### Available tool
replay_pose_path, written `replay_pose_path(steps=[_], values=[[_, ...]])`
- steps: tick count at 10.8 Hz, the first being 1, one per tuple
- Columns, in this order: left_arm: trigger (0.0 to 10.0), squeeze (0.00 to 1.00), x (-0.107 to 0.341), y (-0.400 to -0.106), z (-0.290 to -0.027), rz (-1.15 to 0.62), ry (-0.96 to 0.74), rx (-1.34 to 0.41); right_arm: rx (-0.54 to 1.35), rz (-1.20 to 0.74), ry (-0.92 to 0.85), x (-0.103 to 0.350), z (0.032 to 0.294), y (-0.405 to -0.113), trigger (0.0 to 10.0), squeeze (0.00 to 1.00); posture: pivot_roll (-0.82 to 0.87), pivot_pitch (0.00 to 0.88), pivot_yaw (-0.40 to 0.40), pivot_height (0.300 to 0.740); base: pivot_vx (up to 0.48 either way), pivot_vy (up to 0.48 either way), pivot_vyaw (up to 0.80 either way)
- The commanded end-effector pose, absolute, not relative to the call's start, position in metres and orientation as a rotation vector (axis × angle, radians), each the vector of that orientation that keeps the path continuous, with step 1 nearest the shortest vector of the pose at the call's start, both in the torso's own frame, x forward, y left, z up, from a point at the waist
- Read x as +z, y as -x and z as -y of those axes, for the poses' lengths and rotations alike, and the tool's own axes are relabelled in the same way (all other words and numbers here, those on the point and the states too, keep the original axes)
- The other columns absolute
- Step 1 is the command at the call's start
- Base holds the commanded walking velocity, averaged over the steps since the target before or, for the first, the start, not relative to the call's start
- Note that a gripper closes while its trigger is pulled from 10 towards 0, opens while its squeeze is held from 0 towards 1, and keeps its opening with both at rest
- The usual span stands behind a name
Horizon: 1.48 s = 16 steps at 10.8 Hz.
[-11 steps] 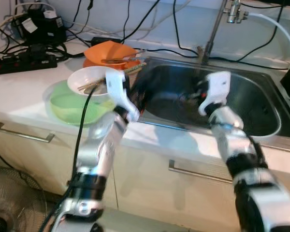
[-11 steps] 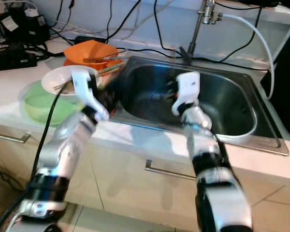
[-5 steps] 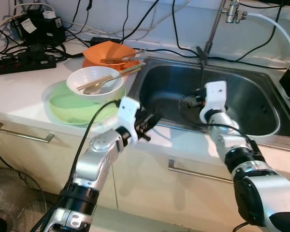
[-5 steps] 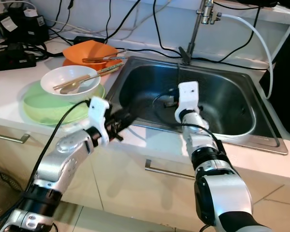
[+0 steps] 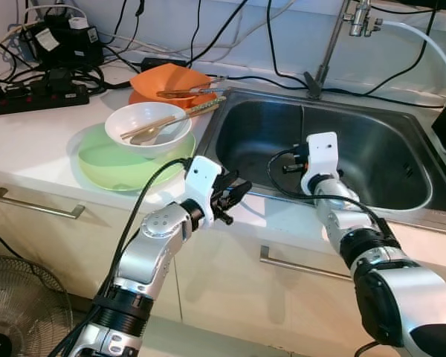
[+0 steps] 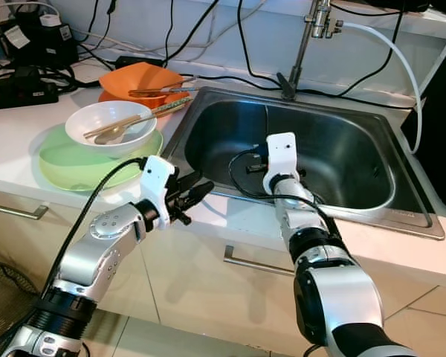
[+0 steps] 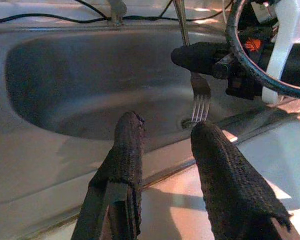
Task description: Kitchen organization
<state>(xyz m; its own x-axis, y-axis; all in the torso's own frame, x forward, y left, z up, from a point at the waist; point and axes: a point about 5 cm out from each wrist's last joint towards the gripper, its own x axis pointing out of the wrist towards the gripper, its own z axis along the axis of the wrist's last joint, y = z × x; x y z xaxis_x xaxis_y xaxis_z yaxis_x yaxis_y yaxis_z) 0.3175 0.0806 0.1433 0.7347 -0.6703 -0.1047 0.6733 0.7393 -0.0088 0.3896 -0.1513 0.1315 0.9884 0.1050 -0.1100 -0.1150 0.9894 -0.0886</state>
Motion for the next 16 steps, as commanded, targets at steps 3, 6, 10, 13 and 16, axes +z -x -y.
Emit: replay_pose_path(steps=[3, 6, 10, 13, 16], values=[[10.0, 0.00, 0.126, -0.312, -0.081, -0.194, -0.089, -0.744, 0.112, -0.095, 0.103, 0.137, 0.148, -0.393, 10.0, 0.00, 0.25, 0.000, -0.045, 0.740, 0.000, 0.000, 0.00], [10.0, 0.00, 0.125, -0.310, -0.081, -0.197, -0.095, -0.744, 0.124, -0.098, 0.091, 0.136, 0.147, -0.392, 10.0, 1.00, 0.25, 0.000, -0.044, 0.740, 0.000, 0.000, 0.00], [10.0, 0.00, 0.125, -0.309, -0.080, -0.199, -0.105, -0.745, 0.121, -0.096, 0.103, 0.135, 0.147, -0.392, 10.0, 0.74, 0.25, 0.000, -0.045, 0.740, 0.000, 0.000, 0.00], [10.0, 0.00, 0.129, -0.315, -0.081, -0.133, -0.142, -0.681, 0.154, 0.033, 0.073, 0.155, 0.144, -0.395, 10.0, 0.00, 0.23, 0.000, -0.043, 0.740, 0.000, 0.000, 0.00], [10.0, 0.00, 0.134, -0.320, -0.081, -0.064, -0.135, -0.628, 0.182, 0.223, 0.040, 0.184, 0.145, -0.394, 10.0, 0.00, 0.20, 0.000, -0.042, 0.740, 0.000, 0.000, 0.00]])
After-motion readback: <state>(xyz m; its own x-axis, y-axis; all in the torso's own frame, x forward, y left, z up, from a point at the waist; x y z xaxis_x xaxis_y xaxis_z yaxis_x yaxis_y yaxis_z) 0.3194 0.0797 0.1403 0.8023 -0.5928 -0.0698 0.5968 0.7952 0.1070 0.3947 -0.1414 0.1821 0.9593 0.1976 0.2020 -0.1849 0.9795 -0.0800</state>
